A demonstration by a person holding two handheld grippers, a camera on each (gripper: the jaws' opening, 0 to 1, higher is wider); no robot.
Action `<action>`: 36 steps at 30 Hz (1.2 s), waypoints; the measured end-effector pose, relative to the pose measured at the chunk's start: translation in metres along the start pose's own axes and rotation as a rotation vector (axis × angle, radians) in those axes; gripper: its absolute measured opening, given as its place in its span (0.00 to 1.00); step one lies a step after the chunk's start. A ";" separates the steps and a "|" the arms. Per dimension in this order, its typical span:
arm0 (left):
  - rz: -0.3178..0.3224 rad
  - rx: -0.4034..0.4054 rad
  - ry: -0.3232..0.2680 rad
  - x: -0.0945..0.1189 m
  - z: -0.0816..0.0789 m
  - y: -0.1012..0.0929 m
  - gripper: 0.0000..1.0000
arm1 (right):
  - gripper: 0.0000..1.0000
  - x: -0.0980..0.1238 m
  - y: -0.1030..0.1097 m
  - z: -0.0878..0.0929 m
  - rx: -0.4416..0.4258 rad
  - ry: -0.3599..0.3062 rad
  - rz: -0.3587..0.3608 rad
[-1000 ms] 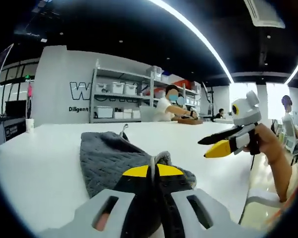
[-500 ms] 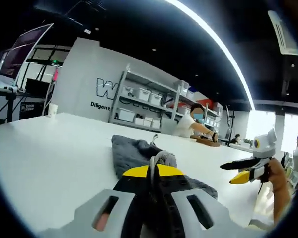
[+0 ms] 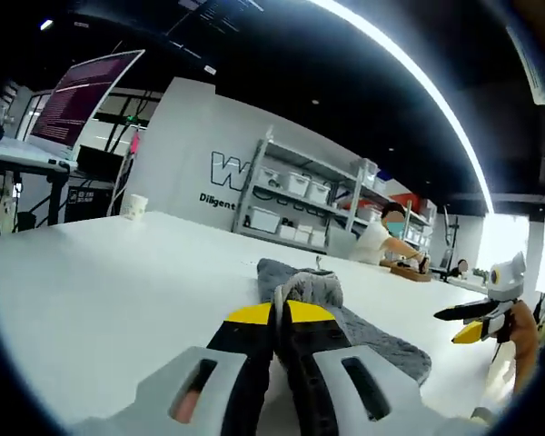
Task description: Open the folded towel by lifting each exposed corner and separating the folded layers until the towel lies flat within the target outline without major curled edges
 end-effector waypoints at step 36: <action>-0.208 0.086 -0.116 0.035 -0.018 0.048 0.03 | 0.99 0.001 0.002 -0.002 0.006 -0.001 -0.007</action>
Point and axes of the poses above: the point that each gripper's makers call its tool centre point, and the gripper's own axes: x roughly backward along the fingers, y roughly to its left, z roughly out of its underside, the point moved 9 cm from there along x, roughly backward along the fingers, and after that the axes turned 6 degrees about x, right-handed, at the moved point
